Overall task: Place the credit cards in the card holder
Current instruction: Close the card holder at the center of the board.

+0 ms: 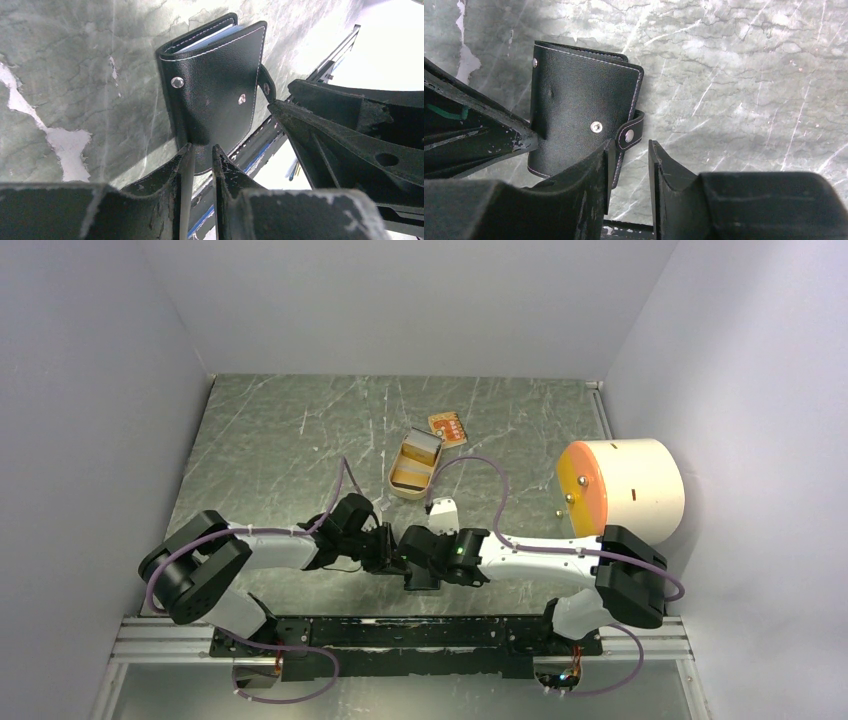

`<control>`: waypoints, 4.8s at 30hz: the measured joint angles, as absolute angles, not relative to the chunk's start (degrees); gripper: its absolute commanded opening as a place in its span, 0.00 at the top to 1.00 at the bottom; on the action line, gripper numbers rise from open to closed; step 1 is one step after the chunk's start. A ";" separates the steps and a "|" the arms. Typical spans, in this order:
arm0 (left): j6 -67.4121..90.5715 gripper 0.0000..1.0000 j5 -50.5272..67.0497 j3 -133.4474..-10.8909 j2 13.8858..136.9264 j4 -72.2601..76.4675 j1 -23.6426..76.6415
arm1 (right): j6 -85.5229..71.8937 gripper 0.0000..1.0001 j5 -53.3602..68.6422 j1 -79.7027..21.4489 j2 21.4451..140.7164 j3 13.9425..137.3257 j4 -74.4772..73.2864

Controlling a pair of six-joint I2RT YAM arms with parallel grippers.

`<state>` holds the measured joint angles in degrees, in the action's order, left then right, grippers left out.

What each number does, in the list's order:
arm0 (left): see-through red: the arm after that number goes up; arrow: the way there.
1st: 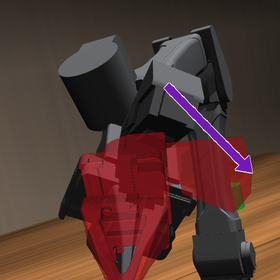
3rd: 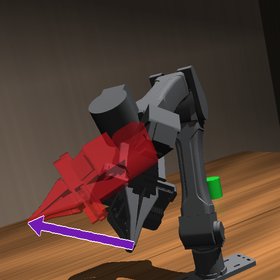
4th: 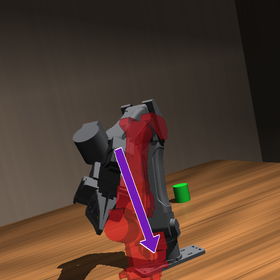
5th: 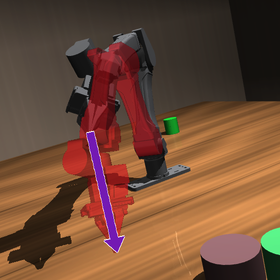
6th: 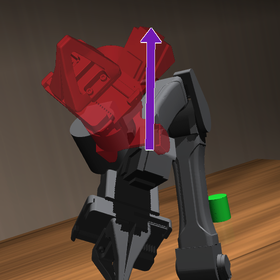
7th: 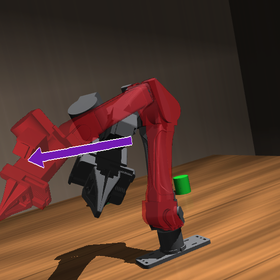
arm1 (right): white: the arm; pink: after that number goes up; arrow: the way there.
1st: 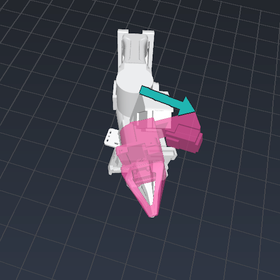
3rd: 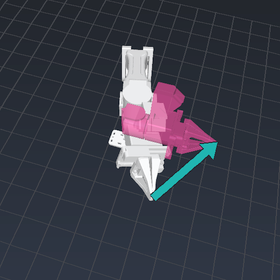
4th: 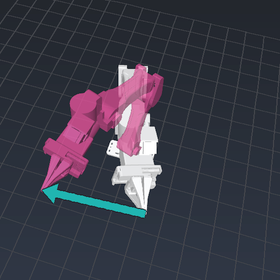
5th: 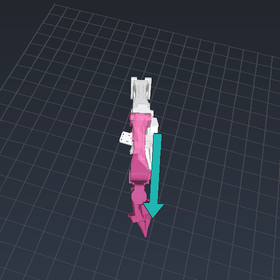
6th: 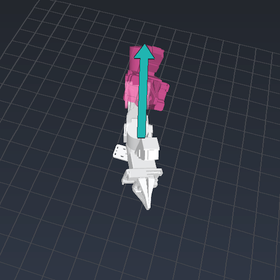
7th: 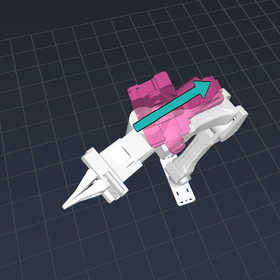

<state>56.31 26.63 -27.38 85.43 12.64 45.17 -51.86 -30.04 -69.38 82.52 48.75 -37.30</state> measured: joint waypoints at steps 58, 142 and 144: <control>56.36 0.75 27.27 -28.08 87.46 13.87 45.71 | -45.98 1.00 -24.38 -67.96 84.66 46.37 -26.26; 56.40 0.76 27.24 -28.18 88.09 14.76 46.15 | -40.01 1.00 -29.21 -68.03 88.99 53.34 -34.46; 56.40 0.76 27.22 -28.18 88.09 14.76 46.15 | -39.92 1.00 -28.93 -68.03 88.99 53.12 -33.74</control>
